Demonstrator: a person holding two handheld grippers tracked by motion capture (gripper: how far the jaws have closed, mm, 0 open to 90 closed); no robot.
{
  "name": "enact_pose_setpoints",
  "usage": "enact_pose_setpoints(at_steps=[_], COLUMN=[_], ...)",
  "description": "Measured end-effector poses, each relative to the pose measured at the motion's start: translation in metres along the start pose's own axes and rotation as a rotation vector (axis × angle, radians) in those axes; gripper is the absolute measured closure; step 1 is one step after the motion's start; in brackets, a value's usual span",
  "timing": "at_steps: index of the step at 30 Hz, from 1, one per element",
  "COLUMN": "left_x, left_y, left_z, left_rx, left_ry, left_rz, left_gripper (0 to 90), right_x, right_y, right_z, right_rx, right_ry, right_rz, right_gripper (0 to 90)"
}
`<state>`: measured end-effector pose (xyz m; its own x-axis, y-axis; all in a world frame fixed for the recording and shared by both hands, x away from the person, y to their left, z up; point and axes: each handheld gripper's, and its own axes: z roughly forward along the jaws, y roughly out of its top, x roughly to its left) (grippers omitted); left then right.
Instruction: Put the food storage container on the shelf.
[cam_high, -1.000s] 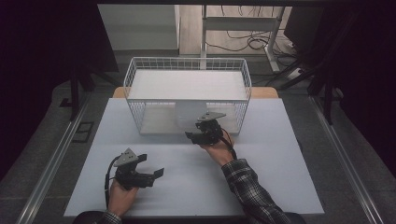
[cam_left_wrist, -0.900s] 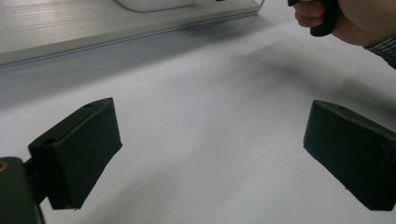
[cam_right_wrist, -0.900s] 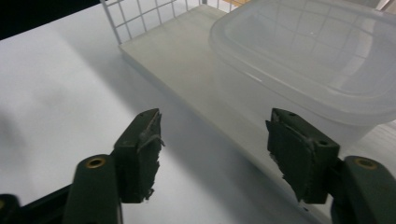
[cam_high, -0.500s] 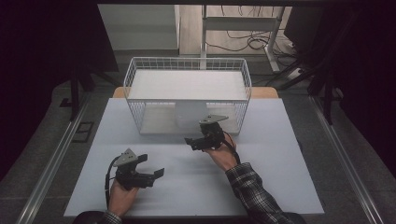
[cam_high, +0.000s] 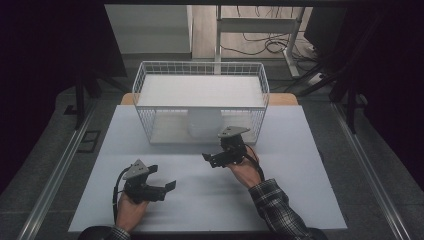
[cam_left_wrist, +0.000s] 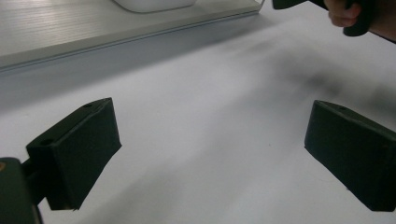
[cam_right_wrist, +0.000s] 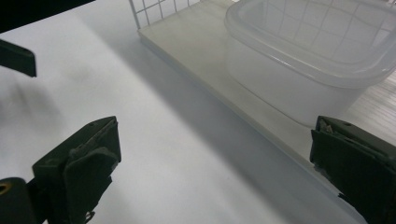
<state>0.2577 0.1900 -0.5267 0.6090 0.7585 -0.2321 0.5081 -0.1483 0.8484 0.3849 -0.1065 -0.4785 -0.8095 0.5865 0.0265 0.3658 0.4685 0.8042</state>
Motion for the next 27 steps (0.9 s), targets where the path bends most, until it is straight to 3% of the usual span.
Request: enact_pose_setpoints(at_steps=[6, 13, 21, 27], left_x=[0.0, 0.0, -0.001, -0.002], left_y=[0.0, 0.0, 0.0, 0.0], left_z=[0.001, 0.001, 0.001, 0.002], left_rx=[0.002, 0.004, 0.008, 0.018], left_ry=[0.005, 0.006, 0.006, 0.014], left_rz=[0.005, 0.006, 0.009, 0.021], left_gripper=[2.6, 2.6, 2.6, 2.7], right_x=[0.002, 0.006, 0.011, 0.013], right_y=[-0.003, -0.01, -0.02, -0.03], right_z=[-0.013, -0.026, -0.038, -0.04], right_rx=[-0.016, -0.053, -0.055, -0.043], right_ry=[0.004, 0.019, -0.003, -0.014], right_rz=[-0.013, 0.034, 0.007, 0.019], right_gripper=[0.0, 0.0, 0.0, 0.0])
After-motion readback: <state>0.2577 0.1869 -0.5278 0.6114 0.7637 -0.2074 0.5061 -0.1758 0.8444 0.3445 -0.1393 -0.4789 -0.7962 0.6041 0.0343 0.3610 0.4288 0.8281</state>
